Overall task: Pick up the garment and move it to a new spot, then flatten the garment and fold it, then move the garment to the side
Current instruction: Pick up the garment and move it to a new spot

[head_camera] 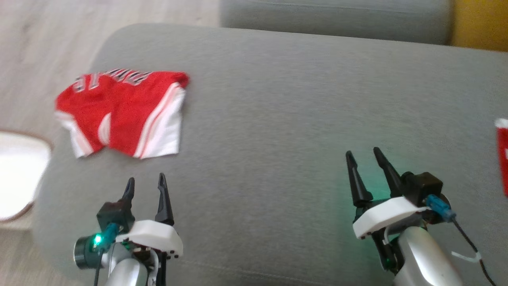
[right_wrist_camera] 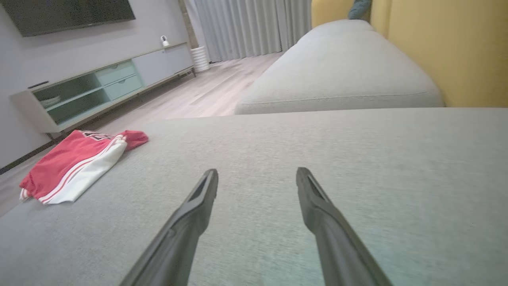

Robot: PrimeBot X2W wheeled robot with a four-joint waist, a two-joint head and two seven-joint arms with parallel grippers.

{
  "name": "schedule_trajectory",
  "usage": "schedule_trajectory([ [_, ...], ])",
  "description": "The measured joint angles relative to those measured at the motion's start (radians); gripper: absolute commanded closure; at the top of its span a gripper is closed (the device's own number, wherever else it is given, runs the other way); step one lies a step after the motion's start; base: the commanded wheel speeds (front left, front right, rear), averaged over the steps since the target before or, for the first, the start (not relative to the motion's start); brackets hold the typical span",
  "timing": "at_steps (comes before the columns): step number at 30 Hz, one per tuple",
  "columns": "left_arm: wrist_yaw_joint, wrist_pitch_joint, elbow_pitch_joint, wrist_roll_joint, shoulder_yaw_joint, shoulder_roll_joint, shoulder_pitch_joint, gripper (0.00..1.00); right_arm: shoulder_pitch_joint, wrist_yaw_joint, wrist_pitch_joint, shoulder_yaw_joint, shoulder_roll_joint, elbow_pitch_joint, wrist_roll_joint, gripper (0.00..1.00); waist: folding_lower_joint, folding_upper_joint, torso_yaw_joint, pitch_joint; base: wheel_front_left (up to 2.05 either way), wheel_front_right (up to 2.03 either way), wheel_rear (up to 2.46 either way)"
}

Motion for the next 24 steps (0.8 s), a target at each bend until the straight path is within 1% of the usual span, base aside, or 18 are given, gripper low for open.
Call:
schedule_trajectory([
  [6, 0.007, 0.000, -0.001, -0.012, 0.014, 0.000, 0.000, 0.00, -0.001, 0.000, 0.000, 0.039, -0.002, 0.007, 0.001, 0.00, 0.0000, 0.0000, 0.120, 0.014, 0.00, 0.00, 0.00],
  [9, 0.007, 0.000, -0.001, -0.044, 0.033, 0.001, 0.001, 0.00, -0.005, 0.000, 0.000, 0.057, -0.002, 0.007, 0.006, 0.00, 0.0000, 0.0000, 0.183, 0.023, 0.00, 0.00, 0.00],
  [11, 0.007, 0.000, 0.000, -0.046, 0.044, 0.000, 0.002, 0.00, -0.010, 0.000, 0.000, 0.073, -0.002, 0.009, 0.006, 0.00, 0.0000, 0.0000, 0.223, 0.029, 0.00, 0.00, 0.00],
  [15, 0.002, 0.000, 0.001, -0.049, 0.086, 0.000, 0.005, 0.00, -0.035, 0.000, 0.000, 0.091, -0.002, 0.009, 0.006, 0.00, 0.0000, 0.0000, 0.283, 0.043, 0.00, 0.00, 0.00],
  [16, -0.001, 0.000, 0.003, -0.052, 0.094, 0.000, 0.006, 0.00, -0.042, 0.000, 0.000, 0.095, -0.002, 0.009, 0.006, 0.00, 0.0000, 0.0000, 0.292, 0.049, 0.00, 0.00, 0.00],
  [19, -0.027, 0.000, 0.019, -0.062, 0.117, -0.002, 0.004, 0.00, -0.057, 0.000, 0.000, 0.102, -0.002, 0.005, -0.002, 0.00, 0.0001, 0.0000, 0.301, 0.075, 0.00, 0.00, 0.00],
  [22, -0.047, 0.000, 0.045, -0.062, 0.139, -0.002, -0.019, 0.00, -0.071, 0.000, 0.000, 0.106, -0.003, 0.002, -0.020, 0.00, 0.0001, 0.0000, 0.294, 0.101, 0.00, 0.00, 0.00],
  [24, -0.069, 0.000, 0.086, -0.065, 0.156, -0.004, -0.059, 0.00, -0.084, 0.000, 0.000, 0.121, -0.004, -0.009, -0.039, 0.00, 0.0001, 0.0000, 0.283, 0.122, 0.00, 0.00, 0.00],
])
